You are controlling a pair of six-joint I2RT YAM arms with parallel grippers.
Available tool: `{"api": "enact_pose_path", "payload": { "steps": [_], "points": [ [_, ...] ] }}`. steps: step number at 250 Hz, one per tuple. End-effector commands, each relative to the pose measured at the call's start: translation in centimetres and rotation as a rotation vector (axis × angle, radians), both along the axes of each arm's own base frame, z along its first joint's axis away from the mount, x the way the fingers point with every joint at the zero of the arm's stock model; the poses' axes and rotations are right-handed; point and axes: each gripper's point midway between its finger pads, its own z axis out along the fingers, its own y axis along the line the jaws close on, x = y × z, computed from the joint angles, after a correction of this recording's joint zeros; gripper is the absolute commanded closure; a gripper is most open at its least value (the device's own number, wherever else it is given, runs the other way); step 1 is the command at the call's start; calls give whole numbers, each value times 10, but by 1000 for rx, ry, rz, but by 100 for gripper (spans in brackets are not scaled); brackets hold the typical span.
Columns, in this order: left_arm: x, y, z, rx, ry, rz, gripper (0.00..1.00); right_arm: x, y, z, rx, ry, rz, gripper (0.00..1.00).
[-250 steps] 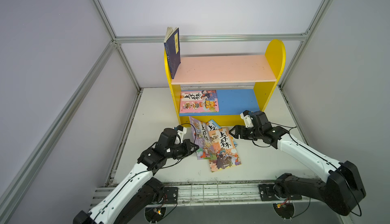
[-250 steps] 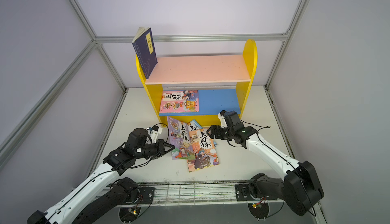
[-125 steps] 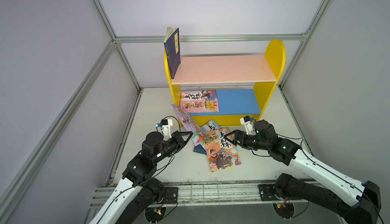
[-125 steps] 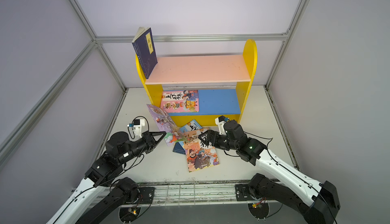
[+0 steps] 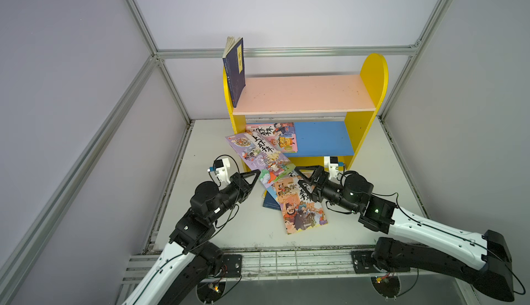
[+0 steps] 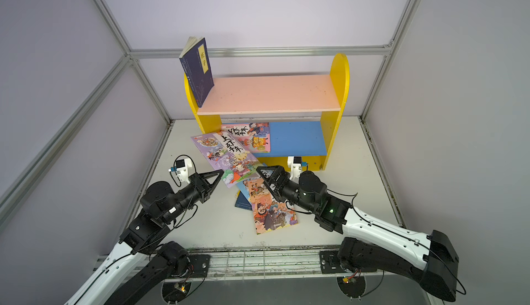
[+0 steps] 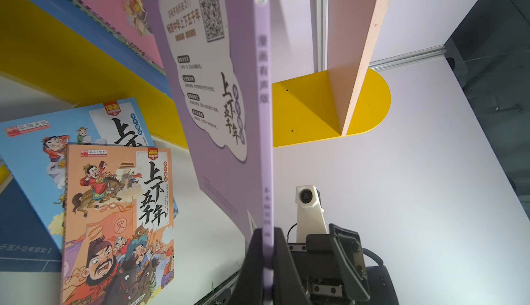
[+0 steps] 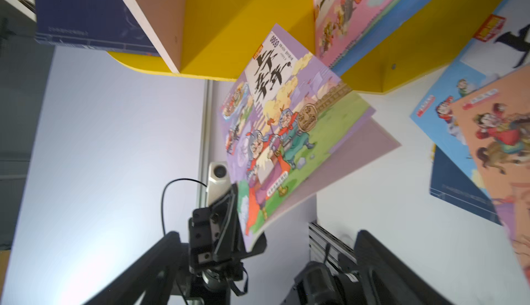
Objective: Stacking books/files
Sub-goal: Pick up the books.
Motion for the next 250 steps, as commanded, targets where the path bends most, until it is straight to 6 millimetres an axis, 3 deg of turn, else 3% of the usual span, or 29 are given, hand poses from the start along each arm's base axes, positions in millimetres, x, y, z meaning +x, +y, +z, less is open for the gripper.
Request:
{"api": "enact_pose_path", "payload": {
  "steps": [1, 32, 51, 97, 132, 171, 207, 250],
  "points": [
    [2, 0, 26, -58, -89, 10, 100, 4, 18, 25, 209, 65, 3, 3],
    [2, 3, 31, -54, -108, 25, 100, -3, 45, 8, 202, 142, 33, 3],
    [2, 5, 31, -54, -108, 32, 100, -8, 54, 9, 190, 141, 40, 3],
    [0, 7, 28, -62, -111, 41, 100, -10, 61, 21, 194, 118, 54, 3],
    [1, 4, 27, -83, -111, 29, 100, -2, 63, 8, 180, 139, 16, 3],
    [-1, 8, 23, -91, -101, 44, 100, 6, 83, -8, 204, 152, 28, 11],
    [-3, 9, 21, -86, -91, 43, 100, 11, 99, -7, 282, 145, 51, 21],
    [-7, 13, 17, -86, -76, 48, 100, 19, 91, 1, 247, 84, 18, 25]
  ]
}}
